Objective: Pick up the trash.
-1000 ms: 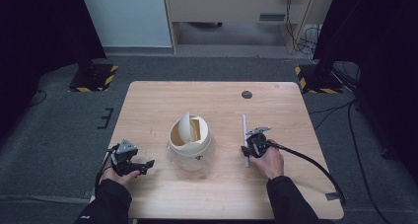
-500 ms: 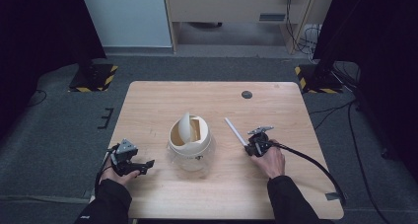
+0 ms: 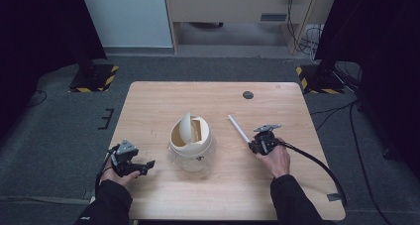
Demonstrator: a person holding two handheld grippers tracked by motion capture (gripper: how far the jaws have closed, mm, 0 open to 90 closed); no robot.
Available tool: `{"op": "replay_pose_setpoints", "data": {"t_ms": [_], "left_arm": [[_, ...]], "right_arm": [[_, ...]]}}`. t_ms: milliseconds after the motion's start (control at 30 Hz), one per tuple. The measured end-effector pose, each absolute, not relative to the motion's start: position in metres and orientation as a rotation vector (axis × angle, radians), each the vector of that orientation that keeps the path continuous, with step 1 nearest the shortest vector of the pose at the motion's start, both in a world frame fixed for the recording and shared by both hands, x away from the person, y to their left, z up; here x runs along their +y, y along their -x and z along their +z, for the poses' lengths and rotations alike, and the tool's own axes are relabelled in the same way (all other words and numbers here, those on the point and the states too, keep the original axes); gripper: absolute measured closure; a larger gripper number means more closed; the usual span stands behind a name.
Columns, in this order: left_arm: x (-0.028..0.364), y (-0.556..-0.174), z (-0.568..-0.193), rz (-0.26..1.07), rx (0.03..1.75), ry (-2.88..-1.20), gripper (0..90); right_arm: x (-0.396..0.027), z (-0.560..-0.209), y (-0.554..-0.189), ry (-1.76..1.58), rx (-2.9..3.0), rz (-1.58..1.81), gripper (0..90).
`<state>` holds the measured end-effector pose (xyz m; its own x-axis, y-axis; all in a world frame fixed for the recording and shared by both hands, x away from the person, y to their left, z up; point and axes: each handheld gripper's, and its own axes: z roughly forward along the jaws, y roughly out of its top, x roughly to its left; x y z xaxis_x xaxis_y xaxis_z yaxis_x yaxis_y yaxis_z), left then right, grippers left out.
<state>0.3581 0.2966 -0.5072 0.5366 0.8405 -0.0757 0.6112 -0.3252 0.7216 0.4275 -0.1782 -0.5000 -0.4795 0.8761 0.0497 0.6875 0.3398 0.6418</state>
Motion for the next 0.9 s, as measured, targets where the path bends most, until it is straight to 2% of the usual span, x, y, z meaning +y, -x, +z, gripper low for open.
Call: {"op": "replay_pose_setpoints", "data": {"t_ms": [467, 900], "left_arm": [[0.297, -0.357, -0.503, 0.423, 1.157, -2.02, 13.6], [0.305, -0.346, -0.468, 0.547, 1.106, -1.792, 14.0]], "right_arm": [[-0.191, -0.472, -0.423, -1.394, 2.199, 1.076, 79.1], [-0.214, -0.426, -0.412, -1.321, 2.008, 1.331, 79.2]]}}
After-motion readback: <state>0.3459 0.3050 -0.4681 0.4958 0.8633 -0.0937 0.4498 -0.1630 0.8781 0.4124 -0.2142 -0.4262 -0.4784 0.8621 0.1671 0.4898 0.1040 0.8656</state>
